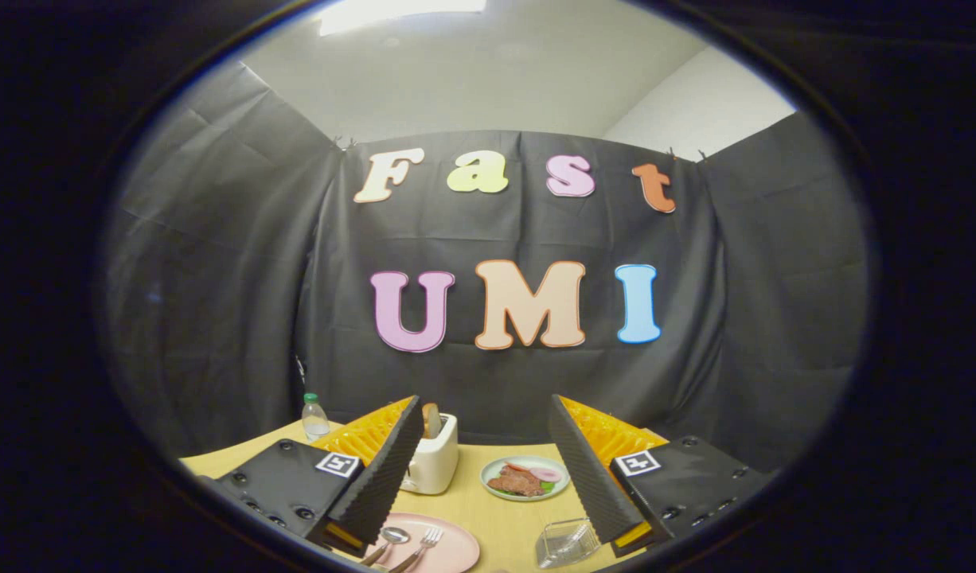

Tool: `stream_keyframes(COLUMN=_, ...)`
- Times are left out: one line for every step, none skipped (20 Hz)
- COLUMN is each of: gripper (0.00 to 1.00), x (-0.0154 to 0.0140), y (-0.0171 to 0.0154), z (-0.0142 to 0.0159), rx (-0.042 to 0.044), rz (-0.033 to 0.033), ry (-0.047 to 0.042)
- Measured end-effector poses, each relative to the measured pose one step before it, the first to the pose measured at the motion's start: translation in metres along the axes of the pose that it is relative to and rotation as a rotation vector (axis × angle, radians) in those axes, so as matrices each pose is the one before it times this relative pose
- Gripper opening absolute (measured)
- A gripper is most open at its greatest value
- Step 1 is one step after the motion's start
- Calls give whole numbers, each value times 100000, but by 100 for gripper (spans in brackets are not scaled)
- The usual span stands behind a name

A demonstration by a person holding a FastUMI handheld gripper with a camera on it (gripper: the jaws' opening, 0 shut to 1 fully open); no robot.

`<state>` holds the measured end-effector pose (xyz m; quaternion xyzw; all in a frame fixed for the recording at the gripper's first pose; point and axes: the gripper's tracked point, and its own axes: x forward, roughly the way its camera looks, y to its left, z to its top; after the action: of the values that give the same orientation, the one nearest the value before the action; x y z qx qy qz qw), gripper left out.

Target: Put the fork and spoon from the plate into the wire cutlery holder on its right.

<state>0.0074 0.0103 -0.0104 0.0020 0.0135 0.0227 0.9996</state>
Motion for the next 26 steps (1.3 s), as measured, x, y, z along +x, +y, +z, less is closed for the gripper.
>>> stream_keyframes(gripper=100, x=12, y=149, z=-44, rx=130, rz=211, ry=61)
stream_keyframes(gripper=100, x=42, y=182, z=-81, rx=107, rz=228, ry=99)
stream_keyframes(gripper=100, x=101, y=219, z=-25, rx=207, rz=391, ry=229)
stream_keyframes(gripper=100, x=-5, y=226, z=-161, rx=184, rz=495, ry=160)
stream_keyframes(gripper=100, x=-52, y=333, z=-118, rx=117, rz=795, ry=-130)
stream_keyframes(gripper=100, x=107, y=372, z=-81, rx=18, rz=931, ry=-94)
stream_keyframes(gripper=100, x=146, y=230, z=-343, rx=-550, rz=584, ry=430)
stream_keyframes(gripper=100, x=60, y=286, z=-470, rx=-795, rz=640, ry=763)
stream_keyframes(gripper=100, x=38, y=389, z=-897, rx=-625, rz=857, ry=1757)
stream_keyframes(gripper=100, x=77, y=533, z=-841, rx=-245, rz=1427, ry=2039)
stream_keyframes(gripper=100, x=94, y=601, z=-955, rx=-185, rz=1244, ry=2099)
stream_keyframes(gripper=100, x=46, y=473, z=-900, rx=-455, rz=1105, ry=2163)
stream_keyframes(gripper=100, x=98, y=456, z=-1009, rx=-640, rz=891, ry=2142)
stream_keyframes(gripper=100, x=94, y=442, z=-871, rx=-562, rz=978, ry=2030)
stream_keyframes(gripper=100, x=74, y=516, z=-952, rx=-562, rz=1012, ry=2167)
stream_keyframes(gripper=100, x=70, y=339, z=-711, rx=-256, rz=633, ry=1665)
stream_keyframes(gripper=100, x=149, y=416, z=-849, rx=-323, rz=815, ry=1688)
stream_keyframes(gripper=100, x=130, y=300, z=-685, rx=-446, rz=571, ry=1790)
stream_keyframes(gripper=100, x=185, y=274, z=-841, rx=-581, rz=459, ry=1860)
stream_keyframes(gripper=100, x=115, y=229, z=-781, rx=-427, rz=498, ry=1876)
stream_keyframes(gripper=100, x=204, y=253, z=-754, rx=-493, rz=546, ry=2231)
stream_keyframes(gripper=100, x=285, y=237, z=-1000, rx=-433, rz=539, ry=2231)
stream_keyframes(gripper=100, x=141, y=344, z=-1058, rx=-475, rz=547, ry=2556)
stream_keyframes(gripper=100, x=240, y=264, z=-976, rx=-502, rz=504, ry=2628)
stream_keyframes(gripper=100, x=263, y=185, z=-1144, rx=-668, rz=360, ry=2823)
stream_keyframes(gripper=100, x=232, y=224, z=-1018, rx=-768, rz=363, ry=2833)
